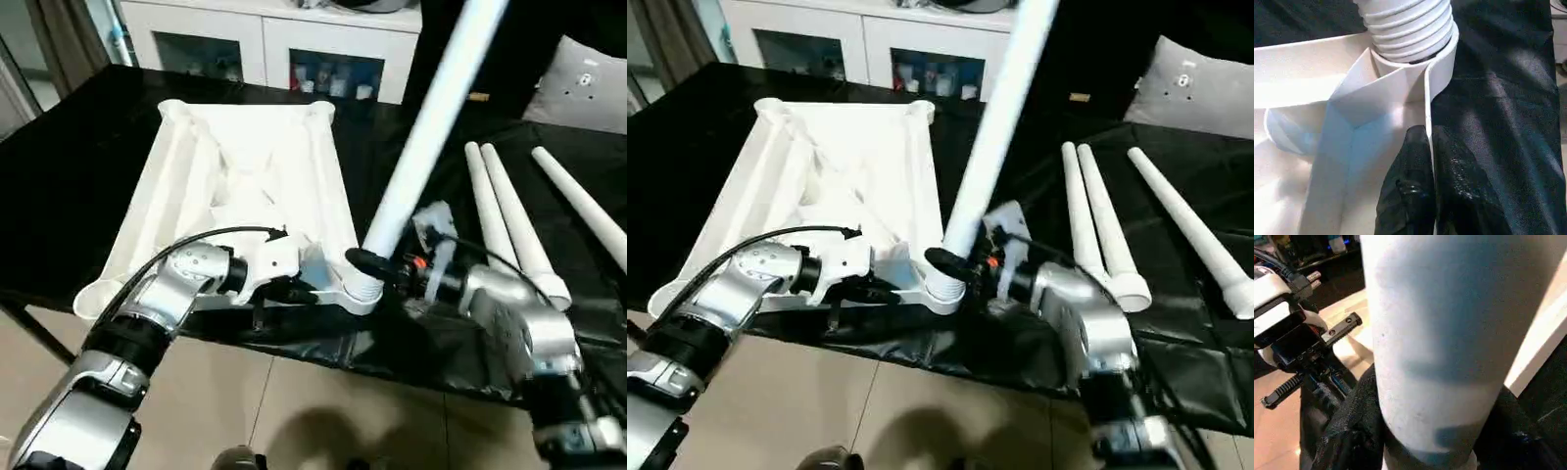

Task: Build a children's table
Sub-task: Insert table leg to table base, then rotate leg to tighten

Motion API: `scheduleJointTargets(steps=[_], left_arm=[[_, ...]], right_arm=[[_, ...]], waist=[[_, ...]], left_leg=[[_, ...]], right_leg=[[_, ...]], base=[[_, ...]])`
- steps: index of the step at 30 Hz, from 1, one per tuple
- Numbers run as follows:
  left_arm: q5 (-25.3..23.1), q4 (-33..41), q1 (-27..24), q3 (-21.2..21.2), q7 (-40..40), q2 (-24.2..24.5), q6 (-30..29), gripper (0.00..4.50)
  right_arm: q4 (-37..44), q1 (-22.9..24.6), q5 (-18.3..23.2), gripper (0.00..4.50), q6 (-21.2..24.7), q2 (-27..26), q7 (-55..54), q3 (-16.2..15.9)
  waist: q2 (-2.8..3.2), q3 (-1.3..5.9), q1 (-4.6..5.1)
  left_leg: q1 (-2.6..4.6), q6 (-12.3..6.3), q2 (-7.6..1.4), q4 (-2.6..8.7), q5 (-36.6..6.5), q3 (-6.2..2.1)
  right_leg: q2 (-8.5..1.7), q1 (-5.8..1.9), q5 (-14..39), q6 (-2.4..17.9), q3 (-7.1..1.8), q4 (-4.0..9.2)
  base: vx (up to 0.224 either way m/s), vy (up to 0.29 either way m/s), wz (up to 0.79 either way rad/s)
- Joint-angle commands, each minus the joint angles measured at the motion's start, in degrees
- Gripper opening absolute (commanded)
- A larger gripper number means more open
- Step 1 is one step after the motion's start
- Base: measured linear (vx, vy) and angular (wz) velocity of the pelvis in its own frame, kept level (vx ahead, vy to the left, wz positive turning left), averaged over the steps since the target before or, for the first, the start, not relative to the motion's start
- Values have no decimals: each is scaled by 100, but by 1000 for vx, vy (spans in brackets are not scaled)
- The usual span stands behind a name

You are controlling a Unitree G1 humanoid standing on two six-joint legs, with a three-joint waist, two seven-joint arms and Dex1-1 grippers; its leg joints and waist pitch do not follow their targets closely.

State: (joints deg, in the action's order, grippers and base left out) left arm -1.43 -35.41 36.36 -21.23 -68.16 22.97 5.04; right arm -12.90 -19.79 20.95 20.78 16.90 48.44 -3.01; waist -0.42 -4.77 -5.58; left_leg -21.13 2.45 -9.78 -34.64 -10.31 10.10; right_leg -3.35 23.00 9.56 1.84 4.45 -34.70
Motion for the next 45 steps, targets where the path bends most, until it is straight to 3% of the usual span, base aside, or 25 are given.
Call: scheduleJointTargets(steps=[1, 7, 10, 13, 16, 18, 19, 25, 28, 30, 33, 37, 42, 45], left_arm=[[151, 167, 44, 217, 59, -44, 57, 0], [164, 266, -46, 222, 96, -58, 25, 0], [155, 323, -94, 200, 72, -32, -2, 0], [81, 427, -126, 130, -16, 62, 16, 0], [30, 476, -104, 79, -111, 130, 50, 0], [12, 503, -92, 55, -164, 158, 59, 0], [-2, 493, -50, 31, -235, 183, 87, 0], [-15, 364, 154, -14, -390, 230, 171, 0], [-27, 79, 385, 37, -369, 202, 260, 0], [-41, -39, 488, 64, -348, 199, 294, 0], [-84, -312, 687, 104, -348, 253, 380, 0], [-138, -491, 797, 132, -310, 304, 437, 0], [31, -169, 533, 295, -200, 318, 33, 0], [148, 161, 300, 442, 16, 245, -345, 0]], right_arm=[[-195, 444, -270, 191, 19, 74, -312, 25], [-58, 681, -300, 191, -343, 2, -326, 43], [0, 765, -420, 191, -448, 60, -288, -109], [-39, 702, -983, 191, -576, 360, -249, -629], [-63, 594, -1183, 191, -488, 565, -26, -927], [-110, 533, -1247, 191, -470, 622, 82, -1034], [-220, 433, -1317, 191, -469, 656, 205, -1152], [-463, 259, -1431, 191, -424, 748, 449, -1505], [-478, 240, -1395, 191, -366, 705, 469, -1532], [-468, 231, -1364, 191, -324, 683, 498, -1527], [-499, 167, -1364, 191, -316, 618, 485, -1520], [-566, 95, -1363, 191, -321, 523, 379, -1496], [-580, 58, -1439, 191, -152, 317, -147, -1394], [-605, 30, -1475, 191, -21, 113, -607, -1252]], waist=[[83, 342, 15], [89, 283, 52], [83, 277, 51], [101, 223, 82], [92, 159, 101], [90, 142, 109], [94, 99, 120], [79, 57, 153], [64, 7, 170], [68, -43, 170], [68, -35, 159], [60, -49, 203], [101, -42, 250], [116, -42, 264]], left_leg=[[120, -18, -366, 477, -1654, -167], [128, -56, -353, 504, -1844, -180], [105, -134, -358, 523, -1653, -176], [91, -136, -355, 543, -1703, -180], [131, -120, -333, 550, -1987, -189], [142, -122, -335, 552, -2063, -197], [143, -117, -344, 574, -2126, -209], [147, -160, -364, 617, -2096, -208], [175, -126, -354, 634, -2299, -216], [274, -50, -328, 638, -2596, -233], [241, -64, -349, 673, -2414, -263], [217, -45, -369, 692, -2435, -273], [216, 53, -390, 713, -2618, -286], [243, 63, -367, 702, -2733, -293]], right_leg=[[-575, -254, 2050, 955, -334, 523], [-585, -238, 2475, 846, -330, 592], [-573, -252, 2167, 873, -335, 567], [-558, -236, 2168, 893, -328, 557], [-575, -206, 2884, 681, -329, 643], [-579, -191, 3080, 613, -332, 668], [-581, -165, 3148, 559, -341, 689], [-569, -168, 2788, 692, -356, 666], [-575, -147, 3156, 621, -348, 712], [-600, -118, 3825, 450, -320, 821], [-632, -167, 3836, 414, -324, 827], [-650, -153, 3739, 525, -340, 808], [-658, -141, 3756, 608, -352, 793], [-668, -119, 4088, 489, -346, 844]], base=[[0, 0, 0], [0, 0, 0], [0, 0, 0], [0, 0, 0], [0, 0, 0], [0, 0, 0], [0, 0, 0], [0, 0, 0], [0, 0, 0], [0, 0, 0], [0, 0, 0], [0, 0, 0], [0, 0, 0], [0, 0, 0]])
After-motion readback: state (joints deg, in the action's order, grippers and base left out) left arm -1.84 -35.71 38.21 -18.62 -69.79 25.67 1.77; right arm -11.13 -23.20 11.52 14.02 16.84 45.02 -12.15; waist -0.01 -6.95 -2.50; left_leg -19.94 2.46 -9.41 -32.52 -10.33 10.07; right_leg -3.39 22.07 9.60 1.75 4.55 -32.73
